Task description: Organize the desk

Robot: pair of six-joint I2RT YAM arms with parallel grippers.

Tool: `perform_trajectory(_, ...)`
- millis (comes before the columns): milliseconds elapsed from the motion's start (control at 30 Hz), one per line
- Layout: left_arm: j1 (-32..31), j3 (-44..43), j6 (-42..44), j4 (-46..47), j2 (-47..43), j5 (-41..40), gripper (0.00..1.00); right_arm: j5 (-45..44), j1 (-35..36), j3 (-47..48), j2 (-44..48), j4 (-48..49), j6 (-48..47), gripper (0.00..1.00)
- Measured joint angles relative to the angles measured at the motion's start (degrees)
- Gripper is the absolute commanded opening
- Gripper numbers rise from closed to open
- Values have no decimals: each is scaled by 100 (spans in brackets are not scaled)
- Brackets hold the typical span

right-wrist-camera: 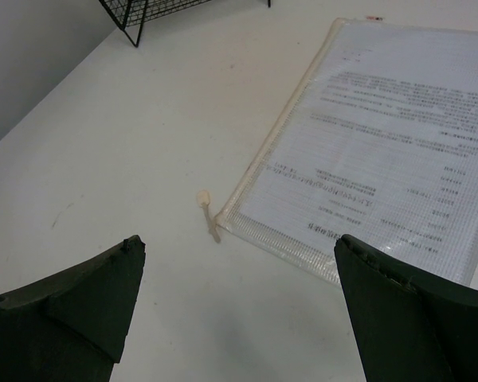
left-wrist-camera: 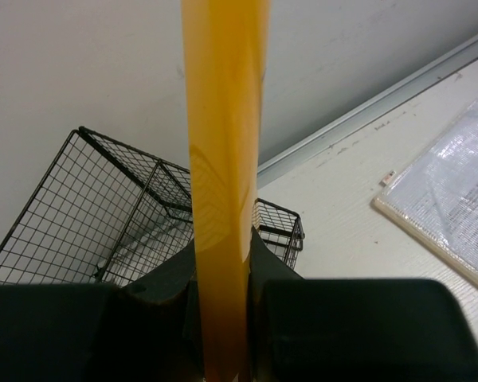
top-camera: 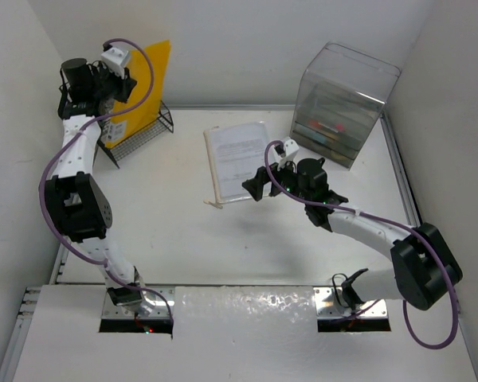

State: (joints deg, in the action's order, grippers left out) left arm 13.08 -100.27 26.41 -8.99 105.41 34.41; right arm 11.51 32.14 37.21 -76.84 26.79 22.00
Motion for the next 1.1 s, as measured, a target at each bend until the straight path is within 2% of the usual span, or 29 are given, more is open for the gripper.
perform_trajectory(733,-42,-269,33,-243,138,66,0,-138,26,0,459,-424,-103,99)
perform_trajectory(1100,-42,-391,74,-649,-17,-286,0,-127,26,-17,616,-413,-144,99)
